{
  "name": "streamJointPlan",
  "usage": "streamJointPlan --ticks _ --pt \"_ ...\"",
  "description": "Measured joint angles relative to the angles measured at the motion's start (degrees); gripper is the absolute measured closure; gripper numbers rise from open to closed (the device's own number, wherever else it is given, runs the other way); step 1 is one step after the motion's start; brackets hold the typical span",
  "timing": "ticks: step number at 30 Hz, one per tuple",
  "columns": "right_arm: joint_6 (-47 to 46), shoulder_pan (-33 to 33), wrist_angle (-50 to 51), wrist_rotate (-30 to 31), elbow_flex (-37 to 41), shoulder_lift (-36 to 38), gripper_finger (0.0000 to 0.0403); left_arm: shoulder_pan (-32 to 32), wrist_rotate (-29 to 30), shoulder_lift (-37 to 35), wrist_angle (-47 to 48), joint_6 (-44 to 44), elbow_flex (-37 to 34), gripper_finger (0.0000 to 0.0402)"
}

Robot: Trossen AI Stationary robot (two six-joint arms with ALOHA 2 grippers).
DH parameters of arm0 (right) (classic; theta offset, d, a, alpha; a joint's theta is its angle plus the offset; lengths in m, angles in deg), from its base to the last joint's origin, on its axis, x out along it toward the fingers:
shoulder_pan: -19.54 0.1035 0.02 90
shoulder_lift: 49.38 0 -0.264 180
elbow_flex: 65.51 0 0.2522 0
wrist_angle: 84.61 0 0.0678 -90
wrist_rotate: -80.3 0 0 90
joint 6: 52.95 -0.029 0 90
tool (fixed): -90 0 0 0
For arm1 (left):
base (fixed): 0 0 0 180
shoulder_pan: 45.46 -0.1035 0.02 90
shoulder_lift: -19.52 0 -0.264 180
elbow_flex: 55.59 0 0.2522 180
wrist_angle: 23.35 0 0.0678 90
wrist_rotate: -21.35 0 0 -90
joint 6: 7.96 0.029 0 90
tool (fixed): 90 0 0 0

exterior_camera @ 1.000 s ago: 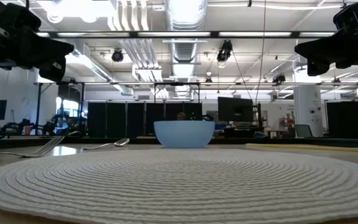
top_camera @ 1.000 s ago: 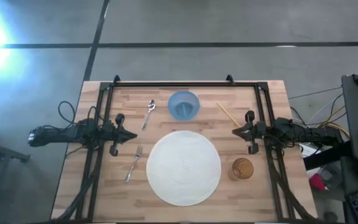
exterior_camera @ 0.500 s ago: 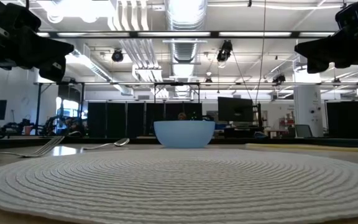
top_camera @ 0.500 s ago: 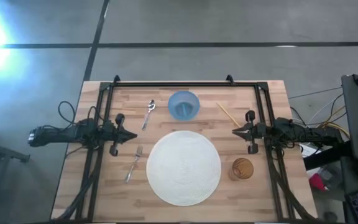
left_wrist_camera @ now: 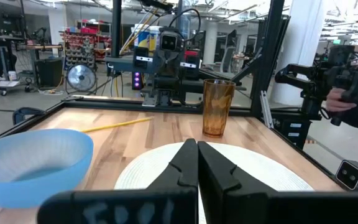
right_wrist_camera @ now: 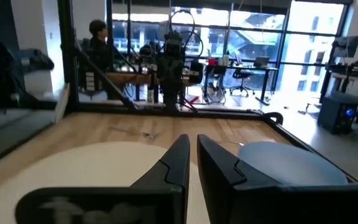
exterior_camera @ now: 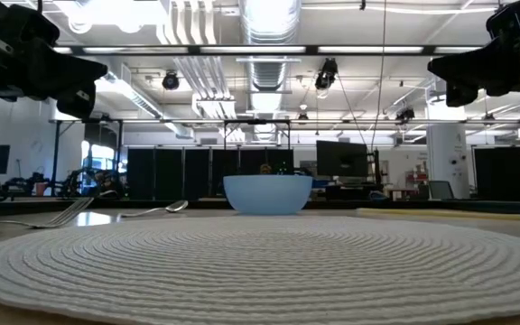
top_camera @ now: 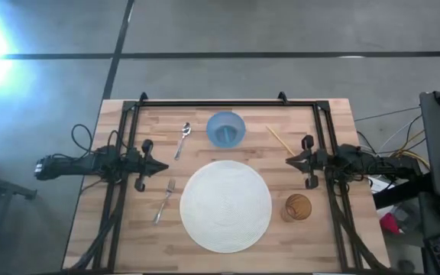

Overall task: Pick & Place Utensil
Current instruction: Put the yellow straw into the brown cup

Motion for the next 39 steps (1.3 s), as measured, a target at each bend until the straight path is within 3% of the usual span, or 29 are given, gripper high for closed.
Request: streamJointPlan --ticks 5,11,17,23,29,33,39 --pt "-2.9 0.0 -2.5 0.9 0.0 0.0 0.0374 0.0 0.0 0.0 -0.2 -0.3 0.0 0.0401" --pt "-5.6 0.0 -4.0 13.2 -0.1 -0.1 0.0372 0.0 0.0 0.0 -0.2 -0.3 0.0 0.0401" --pt "-2.1 0.0 -2.8 16.7 -4.9 -0.3 0.0341 0.0 0.0 0.0 -0.3 0.2 0.0 0.0401" --pt "0.7 0.0 5.0 27.9 -15.3 -5.0 0.0293 0.0 0.0 0.0 -0.3 0.2 0.0 0.0401" --pt "-0.9 0.0 18.5 37.2 -28.9 -15.0 0.0253 0.0 0.3 0.0 -0.3 0.3 0.0 0.0401" --pt "-4.5 -0.4 28.1 40.5 -37.8 -22.7 0.0227 0.0 0.4 0.0 -0.2 0.3 0.0 0.0401" --pt "-6.3 -3.5 37.7 40.5 -50.3 -34.1 0.0207 0.0 0.5 0.0 -0.1 0.3 0.0 0.0401"
